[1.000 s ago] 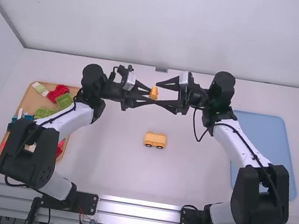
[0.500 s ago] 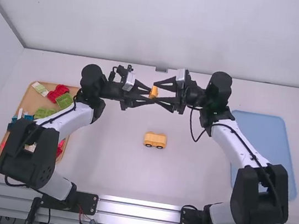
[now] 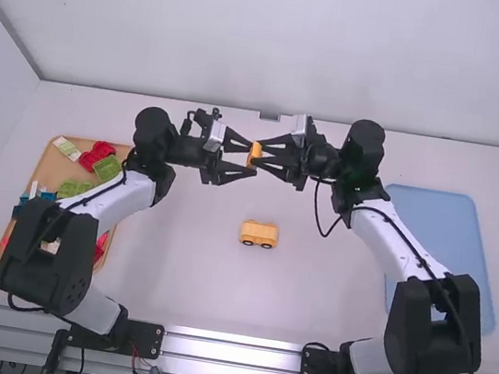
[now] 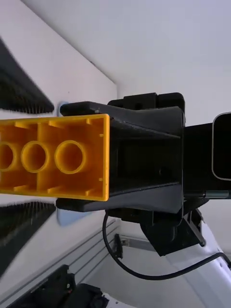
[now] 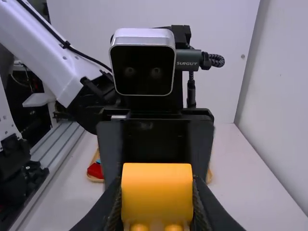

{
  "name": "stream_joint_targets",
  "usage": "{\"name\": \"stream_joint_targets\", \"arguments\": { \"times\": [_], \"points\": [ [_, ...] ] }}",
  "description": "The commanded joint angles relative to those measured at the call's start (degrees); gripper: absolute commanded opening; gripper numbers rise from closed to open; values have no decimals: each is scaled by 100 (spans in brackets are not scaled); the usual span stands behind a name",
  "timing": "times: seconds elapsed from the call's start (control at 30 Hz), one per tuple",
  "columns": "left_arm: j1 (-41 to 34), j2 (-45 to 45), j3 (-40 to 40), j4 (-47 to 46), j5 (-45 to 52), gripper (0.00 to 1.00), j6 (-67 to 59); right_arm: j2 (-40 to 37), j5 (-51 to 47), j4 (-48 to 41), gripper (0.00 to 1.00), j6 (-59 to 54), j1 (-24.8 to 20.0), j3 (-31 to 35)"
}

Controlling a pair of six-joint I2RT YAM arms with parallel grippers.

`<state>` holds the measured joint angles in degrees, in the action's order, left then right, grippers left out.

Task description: Assemble lego blocks to make yellow taxi

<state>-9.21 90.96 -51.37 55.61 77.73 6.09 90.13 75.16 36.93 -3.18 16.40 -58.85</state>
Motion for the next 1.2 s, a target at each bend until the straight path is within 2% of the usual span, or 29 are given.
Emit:
{"name": "stream_joint_targets", "arguments": {
  "times": [0.0, 0.17, 0.27, 0.33, 0.37, 0.47, 0.5, 0.57, 0.67, 0.87, 0.97, 1.0, 1.17],
  "points": [
    [-17, -173, -31, 37, 92, 99, 9, -131, -2, 20, 17, 17, 63, -155],
    [-13, -173, 39, 39, 92, 99, -61, -131, -96, 11, 12, 44, -96, -155],
    [-9, -173, 195, -129, 66, 99, -238, -131, -892, -444, 11, 35, -299, -151],
    [50, -173, 326, -496, 72, 99, -584, -131, -1928, -1207, 10, -90, -470, -151],
    [59, -173, 343, -595, 46, 99, -625, -131, -2026, -1307, 10, -142, -490, -151],
    [90, -173, 411, -1561, -802, 99, -994, -131, -2608, -2107, 10, -490, -546, -153],
    [81, -173, 411, -2251, -1685, 99, -1292, -131, -2922, -2514, 10, -627, -551, -162],
    [13, -173, 363, -2986, -3187, 99, -1558, -131, -3477, -3073, 9, -780, -516, -162],
    [50, -232, 258, -3421, -4229, 99, -1539, -131, -4212, -3626, 8, -968, -334, -162],
    [354, -1001, 315, -3853, -4830, 99, -1193, -83, -4887, -4474, 7, -1419, 232, -323],
    [487, -1617, 437, -4264, -5737, 99, -1189, 138, -4953, -4824, 5, -1705, 590, -588],
    [516, -2013, 584, -4391, -6376, 99, -1165, 321, -4957, -5038, 5, -1893, 780, -780],
    [509, -3182, 1185, -4398, -7353, 99, -1147, 999, -4957, -5849, 4, -2444, 1331, -1532]
  ]
}}
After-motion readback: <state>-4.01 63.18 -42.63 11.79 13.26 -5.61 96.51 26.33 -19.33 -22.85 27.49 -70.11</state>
